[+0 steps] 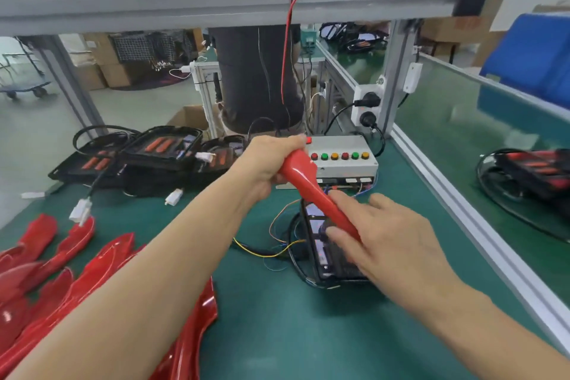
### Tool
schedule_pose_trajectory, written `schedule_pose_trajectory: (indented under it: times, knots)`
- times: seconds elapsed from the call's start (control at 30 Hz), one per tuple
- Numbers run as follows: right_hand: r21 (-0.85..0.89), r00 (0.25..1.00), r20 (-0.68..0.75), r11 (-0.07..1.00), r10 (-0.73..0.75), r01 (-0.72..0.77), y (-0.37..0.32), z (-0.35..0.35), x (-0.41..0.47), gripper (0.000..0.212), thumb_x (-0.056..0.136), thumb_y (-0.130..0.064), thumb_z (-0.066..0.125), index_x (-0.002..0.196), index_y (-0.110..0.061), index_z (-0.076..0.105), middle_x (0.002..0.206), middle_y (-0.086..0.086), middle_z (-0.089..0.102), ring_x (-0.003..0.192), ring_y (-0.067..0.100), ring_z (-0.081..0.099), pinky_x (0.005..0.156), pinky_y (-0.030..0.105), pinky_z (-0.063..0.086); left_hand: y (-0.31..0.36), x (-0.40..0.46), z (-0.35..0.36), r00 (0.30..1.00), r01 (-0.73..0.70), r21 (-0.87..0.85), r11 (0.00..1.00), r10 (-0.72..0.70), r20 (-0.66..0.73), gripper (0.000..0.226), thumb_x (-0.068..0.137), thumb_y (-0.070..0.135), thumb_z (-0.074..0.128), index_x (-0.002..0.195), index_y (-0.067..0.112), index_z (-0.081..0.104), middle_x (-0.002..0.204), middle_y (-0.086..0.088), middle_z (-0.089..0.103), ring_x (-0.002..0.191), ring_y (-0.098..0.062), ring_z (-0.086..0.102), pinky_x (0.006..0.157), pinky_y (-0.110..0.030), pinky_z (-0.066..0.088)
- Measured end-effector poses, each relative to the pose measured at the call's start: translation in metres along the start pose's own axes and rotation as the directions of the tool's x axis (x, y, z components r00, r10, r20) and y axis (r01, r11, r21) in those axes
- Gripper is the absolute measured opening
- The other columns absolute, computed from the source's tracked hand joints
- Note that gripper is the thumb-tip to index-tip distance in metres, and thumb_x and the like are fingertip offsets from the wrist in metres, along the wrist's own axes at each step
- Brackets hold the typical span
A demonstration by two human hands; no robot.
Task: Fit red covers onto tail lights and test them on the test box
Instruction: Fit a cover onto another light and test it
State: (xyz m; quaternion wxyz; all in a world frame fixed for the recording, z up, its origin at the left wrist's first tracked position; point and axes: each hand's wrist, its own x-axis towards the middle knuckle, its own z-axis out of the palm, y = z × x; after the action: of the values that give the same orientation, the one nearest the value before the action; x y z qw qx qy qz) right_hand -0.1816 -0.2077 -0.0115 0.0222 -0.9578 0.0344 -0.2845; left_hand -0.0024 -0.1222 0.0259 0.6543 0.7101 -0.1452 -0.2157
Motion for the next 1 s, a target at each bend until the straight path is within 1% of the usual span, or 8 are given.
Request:
schedule_pose_trajectory:
  times: [0.1,0.23,0.37,0.47,0.6,0.7,0.8,1.0]
  knots:
    - [-0.05,0.997,-0.022,0.996,0.073,-0.074,0.014,-0.003,-0.006,0.03,0.094,-0.039,0.05,0.11,-0.021,0.069,0.048,-0.005,0.049,0.042,0.02,0.05,0.037,0.024,0.029,-0.007,0.013,0.001,0.999,0.038,0.037,0.999,-0.038,0.017,0.032,0.094,0.038,0.051,0.085,0.009,0.06,0.054,0.0,0.051,0.04,-0.012,0.045,0.039,-0.017,0.039]
    - [0.287,0.913,0.109,0.867,0.393,-0.408,0.039,-0.005,-0.019,0.033,0.094,-0.048,0.036,0.117,-0.038,0.058,0.05,-0.004,0.051,0.049,0.013,0.05,0.047,0.029,0.034,-0.039,0.02,0.006,0.976,0.146,0.511,0.847,-0.208,0.066,0.018,0.093,0.025,0.051,0.083,0.009,0.052,0.065,-0.005,0.049,0.049,-0.017,0.044,0.049,-0.02,0.04]
    - [0.12,0.924,0.137,0.92,0.356,-0.372,0.029,0.007,-0.032,0.045,0.095,-0.05,0.029,0.138,-0.04,0.04,0.076,-0.001,0.068,0.074,0.026,0.063,0.064,0.034,0.046,-0.06,0.017,0.023,0.972,0.148,0.627,0.765,-0.229,0.05,0.037,0.087,0.03,0.06,0.06,0.012,0.044,0.05,-0.003,0.043,0.042,-0.018,0.038,0.041,-0.015,0.033]
    - [-0.078,0.95,0.161,0.963,0.266,-0.257,0.015,0.012,-0.035,0.046,0.094,-0.045,0.046,0.14,-0.035,0.044,0.07,-0.001,0.068,0.064,0.025,0.064,0.051,0.033,0.036,-0.065,0.018,0.03,0.981,0.153,0.499,0.853,-0.192,0.027,0.043,0.085,0.021,0.065,0.052,0.015,0.038,0.044,0.001,0.036,0.038,-0.013,0.03,0.031,-0.011,0.021]
    - [-0.164,0.977,0.146,0.977,0.158,-0.133,0.01,0.008,-0.039,0.051,0.069,-0.033,0.084,0.115,-0.014,0.07,0.048,-0.002,0.059,0.035,0.023,0.053,0.04,0.023,0.019,-0.07,0.012,0.031,0.995,0.092,0.4,0.912,-0.096,-0.012,0.045,0.088,0.019,0.062,0.045,0.017,0.048,0.061,-0.007,0.047,0.059,-0.022,0.041,0.06,-0.031,0.038]
    - [-0.18,0.982,0.146,0.979,0.121,-0.094,0.009,0.002,-0.041,0.047,0.078,-0.036,0.074,0.118,-0.012,0.069,0.043,-0.003,0.054,0.031,0.021,0.049,0.038,0.023,0.018,-0.067,0.003,0.03,0.985,0.175,0.074,0.982,-0.175,-0.005,0.021,0.091,0.022,0.057,0.074,0.01,0.062,0.073,-0.012,0.066,0.059,-0.022,0.06,0.057,-0.026,0.049]
    - [-0.168,0.982,0.172,0.985,0.079,-0.049,-0.001,-0.002,-0.046,0.052,0.087,-0.039,0.043,0.125,-0.01,0.064,0.038,-0.001,0.048,0.028,0.02,0.044,0.036,0.024,0.019,-0.063,-0.007,0.034,0.948,0.319,-0.281,0.905,-0.307,0.088,0.021,0.097,0.025,0.051,0.091,0.009,0.062,0.066,-0.008,0.069,0.05,-0.02,0.064,0.045,-0.029,0.054]
    - [-0.204,0.986,0.147,0.978,0.082,-0.051,-0.016,0.009,-0.042,0.053,0.089,-0.036,0.037,0.127,-0.011,0.064,0.035,-0.001,0.044,0.024,0.019,0.039,0.031,0.02,0.022,-0.061,-0.017,0.037,0.946,0.322,-0.425,0.846,-0.31,0.098,0.034,0.095,0.041,0.052,0.104,0.011,0.064,0.076,-0.011,0.074,0.06,-0.023,0.071,0.046,-0.032,0.054]
